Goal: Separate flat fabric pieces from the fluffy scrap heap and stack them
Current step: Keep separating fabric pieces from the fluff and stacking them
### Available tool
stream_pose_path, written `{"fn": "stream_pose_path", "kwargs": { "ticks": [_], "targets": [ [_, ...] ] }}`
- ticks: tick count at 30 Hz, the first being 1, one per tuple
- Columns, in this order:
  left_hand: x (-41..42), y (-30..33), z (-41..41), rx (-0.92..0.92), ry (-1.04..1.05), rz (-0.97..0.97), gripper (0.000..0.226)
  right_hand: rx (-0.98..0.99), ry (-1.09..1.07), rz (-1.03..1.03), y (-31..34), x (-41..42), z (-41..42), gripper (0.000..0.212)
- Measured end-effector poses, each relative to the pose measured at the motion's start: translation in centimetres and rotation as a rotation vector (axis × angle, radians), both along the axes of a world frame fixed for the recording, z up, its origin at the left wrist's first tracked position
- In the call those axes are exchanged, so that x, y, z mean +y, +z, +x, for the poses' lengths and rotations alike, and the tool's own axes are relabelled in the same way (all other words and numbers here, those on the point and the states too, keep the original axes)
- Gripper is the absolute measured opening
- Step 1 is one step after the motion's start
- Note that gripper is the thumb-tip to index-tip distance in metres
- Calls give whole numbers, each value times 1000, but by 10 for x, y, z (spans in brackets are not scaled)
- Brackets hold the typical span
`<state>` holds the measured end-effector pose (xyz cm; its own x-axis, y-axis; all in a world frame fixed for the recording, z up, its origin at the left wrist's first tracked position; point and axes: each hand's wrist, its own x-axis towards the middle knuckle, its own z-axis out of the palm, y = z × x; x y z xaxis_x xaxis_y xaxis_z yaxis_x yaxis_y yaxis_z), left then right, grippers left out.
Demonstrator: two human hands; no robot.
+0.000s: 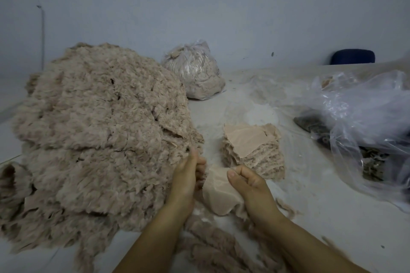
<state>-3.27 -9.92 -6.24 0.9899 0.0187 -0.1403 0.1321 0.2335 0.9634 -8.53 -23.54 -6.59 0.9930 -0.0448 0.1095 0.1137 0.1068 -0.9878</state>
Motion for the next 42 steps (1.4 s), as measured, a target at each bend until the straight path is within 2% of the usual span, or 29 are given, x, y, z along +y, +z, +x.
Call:
{"fn": "stream_pose_path", "kwargs": {
  "ticks": [2,4,6,8,10,15,16,17,19,21,23,26,30,33,35,38,42],
  "targets": [
    [-5,1,-5,113,-234,-26,52,11,105,17,2,-1,-2,22],
    [-6,2,-9,112,-390,-34,35,38,167,32,4,-2,-4,22],
    [-4,1,-7,47,-292,28,24,50,142,9,5,-5,-3,19],
    [0,0,-3,-5,-120,23,26,59,107,-26,4,-6,-2,19],
    [0,0,0,-55,-44,-21,27,71,102,-45,4,-6,-1,22],
    [7,8,4,-93,75,-309,23,55,48,-36,6,-9,0,20],
    [9,9,4,-120,60,-278,24,52,35,-45,7,-11,1,21],
    [9,9,2,-158,14,-165,28,51,32,-69,7,-11,1,22],
    [2,7,-5,-226,-176,142,34,41,52,-137,6,-9,0,20],
    [-5,3,-13,-275,-352,312,23,24,55,-188,2,-6,0,15],
    [-6,0,-11,-285,-289,309,27,10,20,-228,-1,-6,0,17],
    [4,2,-1,-196,-70,147,30,-28,-24,-205,3,-11,0,19],
    [-1,3,-9,-178,-376,172,34,-115,-36,-230,9,-9,-3,14],
    [-4,6,-12,-321,-275,156,23,-101,-113,-237,19,-13,0,3],
    [-7,13,-7,-361,-151,127,14,-82,-123,-243,33,-22,6,6],
    [-20,31,9,-433,-11,234,12,-92,-166,-262,61,-40,28,10],
    [-48,55,53,-517,98,433,26,-100,-258,-311,88,-67,77,14]
  ]
}}
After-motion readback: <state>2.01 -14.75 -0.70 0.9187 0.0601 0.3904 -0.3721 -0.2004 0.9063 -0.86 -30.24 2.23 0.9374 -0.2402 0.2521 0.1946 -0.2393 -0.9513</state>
